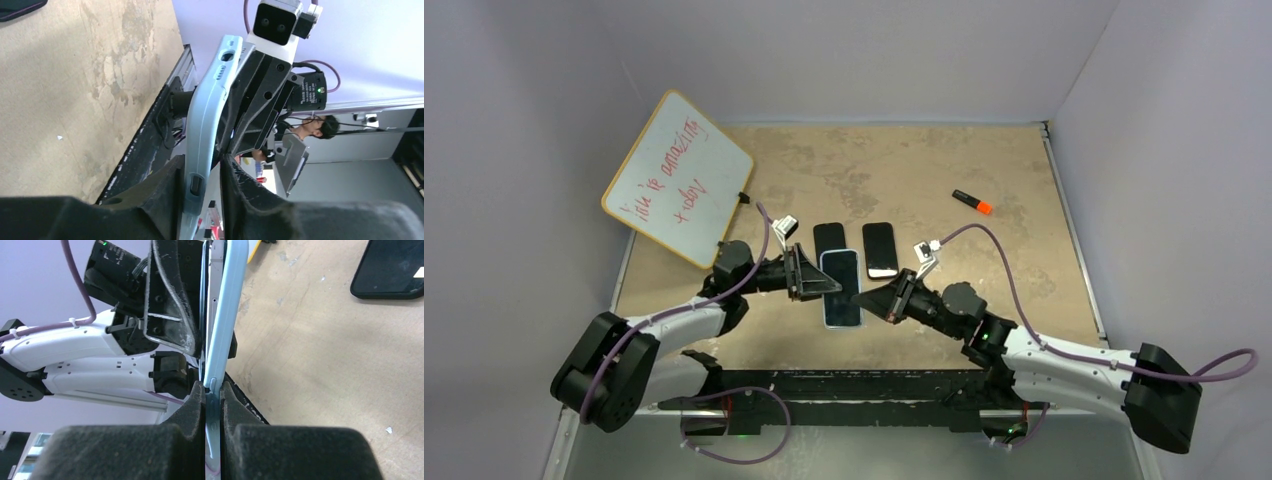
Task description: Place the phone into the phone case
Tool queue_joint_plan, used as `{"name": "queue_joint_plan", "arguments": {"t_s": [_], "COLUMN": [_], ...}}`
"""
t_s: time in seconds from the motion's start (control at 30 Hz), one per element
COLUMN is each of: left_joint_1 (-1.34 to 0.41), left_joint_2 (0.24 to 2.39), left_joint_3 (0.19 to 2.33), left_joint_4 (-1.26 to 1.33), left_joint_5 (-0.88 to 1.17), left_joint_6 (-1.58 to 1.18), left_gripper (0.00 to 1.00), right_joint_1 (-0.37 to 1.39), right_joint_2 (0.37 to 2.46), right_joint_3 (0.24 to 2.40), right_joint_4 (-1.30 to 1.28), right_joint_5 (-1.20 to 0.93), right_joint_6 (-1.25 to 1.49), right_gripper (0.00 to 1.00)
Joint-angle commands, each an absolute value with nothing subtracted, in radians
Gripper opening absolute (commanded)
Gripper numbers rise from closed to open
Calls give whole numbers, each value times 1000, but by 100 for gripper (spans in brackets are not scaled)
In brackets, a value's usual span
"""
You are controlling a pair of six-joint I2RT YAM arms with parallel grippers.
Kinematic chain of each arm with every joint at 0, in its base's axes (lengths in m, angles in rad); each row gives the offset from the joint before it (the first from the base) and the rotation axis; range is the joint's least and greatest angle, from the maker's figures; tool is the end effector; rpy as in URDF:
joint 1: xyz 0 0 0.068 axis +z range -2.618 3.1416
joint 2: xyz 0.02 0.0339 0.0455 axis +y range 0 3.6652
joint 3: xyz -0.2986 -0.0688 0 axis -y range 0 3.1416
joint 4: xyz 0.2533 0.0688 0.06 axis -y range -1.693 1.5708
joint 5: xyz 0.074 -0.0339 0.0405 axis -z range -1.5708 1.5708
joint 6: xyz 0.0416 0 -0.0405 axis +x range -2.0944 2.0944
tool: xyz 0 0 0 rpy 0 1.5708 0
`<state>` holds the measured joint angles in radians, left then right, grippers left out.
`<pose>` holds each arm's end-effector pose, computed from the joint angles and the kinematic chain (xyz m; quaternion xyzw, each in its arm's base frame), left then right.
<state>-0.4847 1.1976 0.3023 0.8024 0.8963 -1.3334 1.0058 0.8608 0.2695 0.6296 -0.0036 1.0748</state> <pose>0.1759 -0.1293 0.2221 -0.0083 0.7273 -0.6757 0.1203 0.0987 0.1560 0.2530 0.0226 0.6931 0.6221 0.3635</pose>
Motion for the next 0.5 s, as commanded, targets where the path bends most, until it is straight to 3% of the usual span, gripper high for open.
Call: {"name": "queue_joint_plan", "arguments": {"t_s": [0.0, 0.1, 0.33, 0.47], "left_joint_1": [-498, -499, -499, -498], "left_joint_2": [1205, 1206, 1215, 1210], "left_joint_3": [298, 297, 289, 323], "left_joint_4": [1023, 1032, 1186, 1173], "left_joint_5": [915, 897, 857, 853], "left_joint_6": [-1427, -1413, -1478, -1459], "left_gripper": [23, 0, 0, 0], "right_joint_1": [1001, 997, 996, 996], "right_joint_2": [875, 873, 862, 853], "right_joint_3": [309, 311, 330, 290], "right_joint_4": [752, 742, 602, 589], "right_joint_5": [-34, -47, -143, -169], "right_joint_6": [1067, 1054, 1025, 1059], "right_gripper": [0, 7, 59, 66]}}
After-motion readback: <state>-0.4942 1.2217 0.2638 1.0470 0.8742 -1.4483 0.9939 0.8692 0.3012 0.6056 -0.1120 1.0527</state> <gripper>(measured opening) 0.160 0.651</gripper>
